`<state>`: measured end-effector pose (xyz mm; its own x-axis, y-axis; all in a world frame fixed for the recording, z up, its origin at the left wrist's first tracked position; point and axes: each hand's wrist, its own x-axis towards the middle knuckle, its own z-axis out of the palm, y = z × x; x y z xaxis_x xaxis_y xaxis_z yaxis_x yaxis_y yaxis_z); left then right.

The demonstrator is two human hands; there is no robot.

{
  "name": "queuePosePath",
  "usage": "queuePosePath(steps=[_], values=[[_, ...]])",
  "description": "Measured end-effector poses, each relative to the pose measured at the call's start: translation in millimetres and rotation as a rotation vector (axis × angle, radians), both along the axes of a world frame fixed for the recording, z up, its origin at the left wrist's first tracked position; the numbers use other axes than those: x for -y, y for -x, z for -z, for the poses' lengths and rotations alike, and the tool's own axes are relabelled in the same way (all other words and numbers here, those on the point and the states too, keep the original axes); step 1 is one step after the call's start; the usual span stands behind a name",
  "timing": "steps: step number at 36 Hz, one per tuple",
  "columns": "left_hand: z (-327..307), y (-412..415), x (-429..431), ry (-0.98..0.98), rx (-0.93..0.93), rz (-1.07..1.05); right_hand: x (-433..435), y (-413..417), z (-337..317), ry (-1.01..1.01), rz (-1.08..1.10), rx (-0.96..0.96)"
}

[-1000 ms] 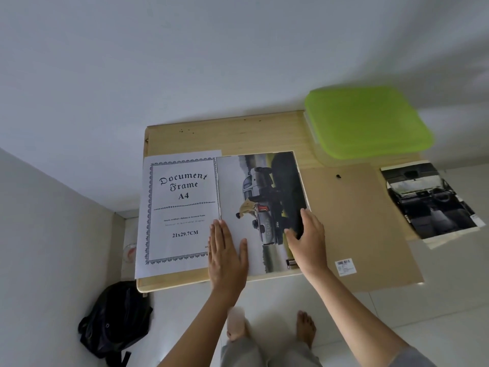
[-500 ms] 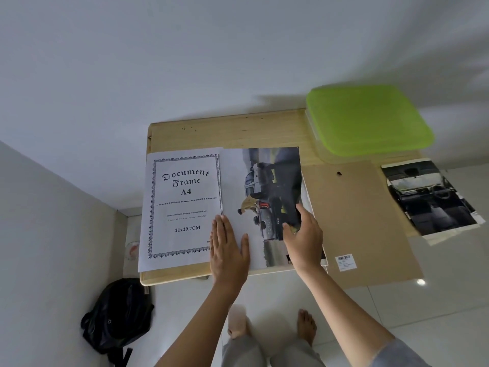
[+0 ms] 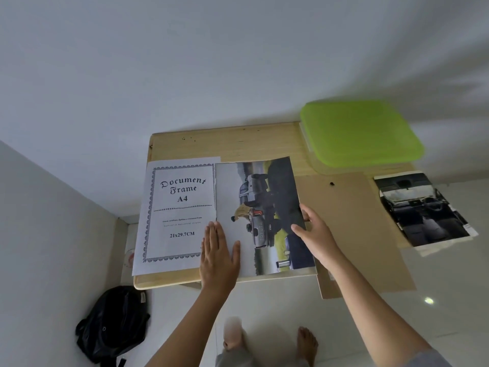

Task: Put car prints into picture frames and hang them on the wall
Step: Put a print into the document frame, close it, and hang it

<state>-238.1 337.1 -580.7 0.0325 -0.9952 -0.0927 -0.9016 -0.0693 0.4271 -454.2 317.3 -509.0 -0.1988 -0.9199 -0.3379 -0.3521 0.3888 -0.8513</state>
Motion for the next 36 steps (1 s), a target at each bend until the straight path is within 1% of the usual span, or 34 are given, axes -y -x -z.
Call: queuePosePath(steps=[3, 7, 11, 13, 14, 17, 19, 20, 22, 25, 28, 30, 33, 36], values=[[-3, 0, 0, -0.01, 0.048, 0.006, 1, 2, -4, 0.014, -0.055, 0.015], [-14, 8, -1, -0.024, 0.077, -0.033, 5, 1, -21, 0.103, -0.13, 0.042], [-32, 30, -2, -0.021, 0.004, -0.105, 8, 10, -46, 0.203, -0.182, 0.103], [-42, 47, -1, -0.013, -0.1, -0.141, 7, 24, -60, 0.251, -0.199, 0.122], [-47, 56, 0, -0.006, -0.186, -0.168, 5, 33, -67, 0.266, -0.211, 0.129], [-68, 90, 6, -0.032, -0.53, -0.293, 1, 71, -83, 0.289, -0.218, 0.137], [-82, 109, 11, -0.096, -0.739, -0.349, -1, 95, -90, 0.292, -0.205, 0.202], [-89, 122, 11, -0.119, -0.834, -0.338, -3, 111, -95, 0.295, -0.196, 0.229], [-96, 151, 12, -0.144, -0.947, -0.287, -9, 148, -101, 0.298, -0.165, 0.269], [-101, 200, 7, -0.156, -0.972, -0.288, -21, 207, -99, 0.266, -0.122, 0.271], [-93, 247, -3, -0.163, -0.956, -0.248, -38, 264, -84, 0.189, -0.075, 0.17], [-85, 275, -11, -0.205, -0.939, -0.215, -52, 297, -72, 0.139, -0.025, 0.119], [-72, 316, -22, -0.247, -0.876, -0.202, -71, 338, -55, 0.062, 0.042, 0.067], [-61, 349, -27, -0.296, -0.864, -0.156, -81, 367, -40, -0.005, 0.108, 0.019]])
